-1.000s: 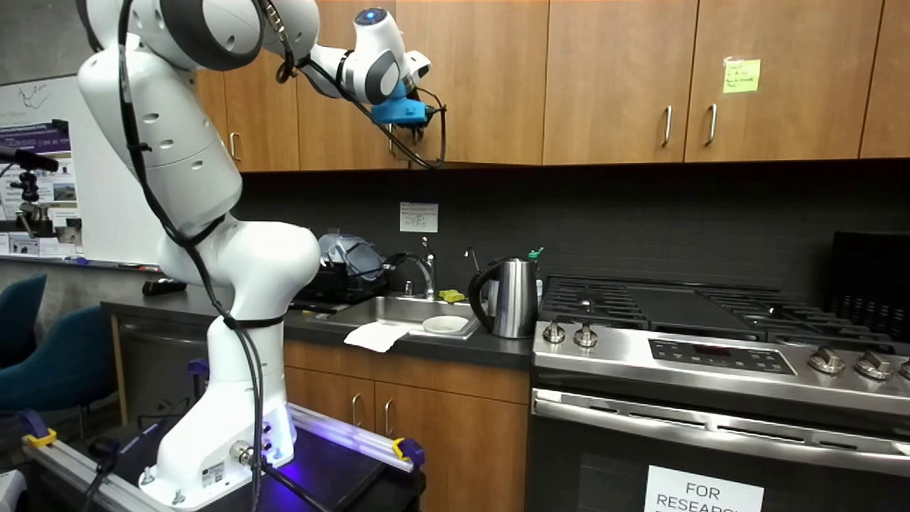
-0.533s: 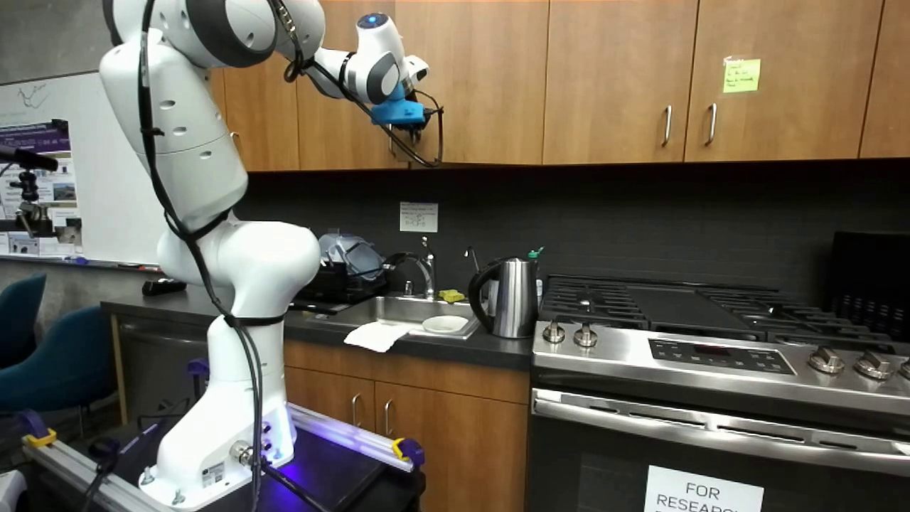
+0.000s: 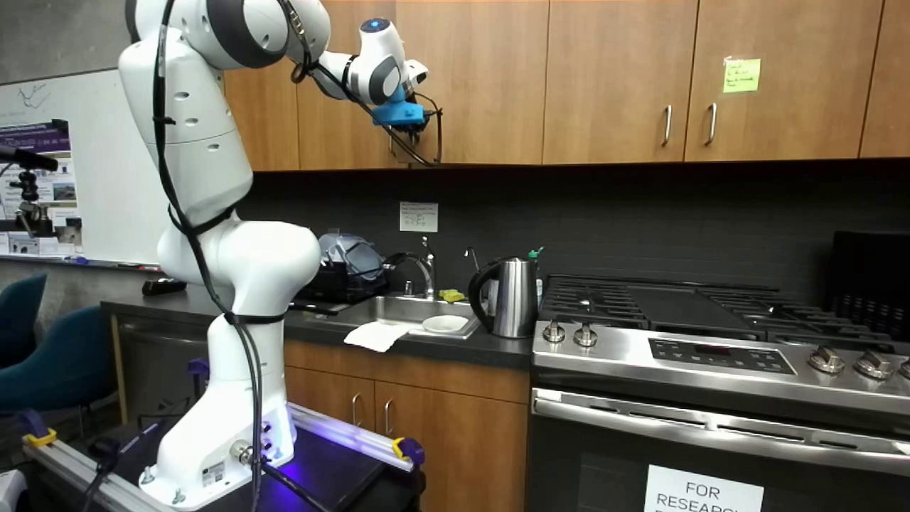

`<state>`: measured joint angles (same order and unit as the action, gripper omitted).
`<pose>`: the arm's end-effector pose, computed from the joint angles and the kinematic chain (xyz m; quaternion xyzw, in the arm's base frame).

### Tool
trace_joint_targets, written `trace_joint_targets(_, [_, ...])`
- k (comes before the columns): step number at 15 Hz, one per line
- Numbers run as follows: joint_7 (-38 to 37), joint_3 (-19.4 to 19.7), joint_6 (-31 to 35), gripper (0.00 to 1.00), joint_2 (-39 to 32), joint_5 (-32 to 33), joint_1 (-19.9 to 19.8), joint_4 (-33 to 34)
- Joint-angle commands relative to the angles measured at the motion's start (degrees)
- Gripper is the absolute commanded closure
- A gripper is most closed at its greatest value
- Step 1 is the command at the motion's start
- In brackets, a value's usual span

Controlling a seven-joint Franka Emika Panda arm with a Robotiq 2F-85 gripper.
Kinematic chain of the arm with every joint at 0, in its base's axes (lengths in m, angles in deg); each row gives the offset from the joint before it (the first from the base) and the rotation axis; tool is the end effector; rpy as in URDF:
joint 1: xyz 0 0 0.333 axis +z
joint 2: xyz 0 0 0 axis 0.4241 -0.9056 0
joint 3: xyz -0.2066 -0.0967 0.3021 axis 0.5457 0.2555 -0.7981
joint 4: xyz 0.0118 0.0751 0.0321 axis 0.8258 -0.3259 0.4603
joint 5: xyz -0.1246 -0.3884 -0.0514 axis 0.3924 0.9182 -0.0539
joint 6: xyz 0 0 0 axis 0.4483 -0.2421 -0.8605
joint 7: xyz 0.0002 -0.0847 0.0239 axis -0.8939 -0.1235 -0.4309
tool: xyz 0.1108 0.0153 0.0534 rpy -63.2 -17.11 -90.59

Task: Close the open cabinet door

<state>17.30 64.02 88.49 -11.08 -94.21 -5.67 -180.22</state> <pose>0.4752 0.0049 0.7677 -0.8611 -0.1318 -0.4886 0.0480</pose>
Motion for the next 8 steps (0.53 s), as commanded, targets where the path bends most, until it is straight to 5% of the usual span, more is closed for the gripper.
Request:
trace_joint_targets(1, [3.3,-1.5,-2.1,0.97,-2.8,-2.1,-1.7,4.1])
trace_joint_targets(8, [3.3,-3.6,-4.8,0.97,-7.6,-2.7,-3.4,9.5])
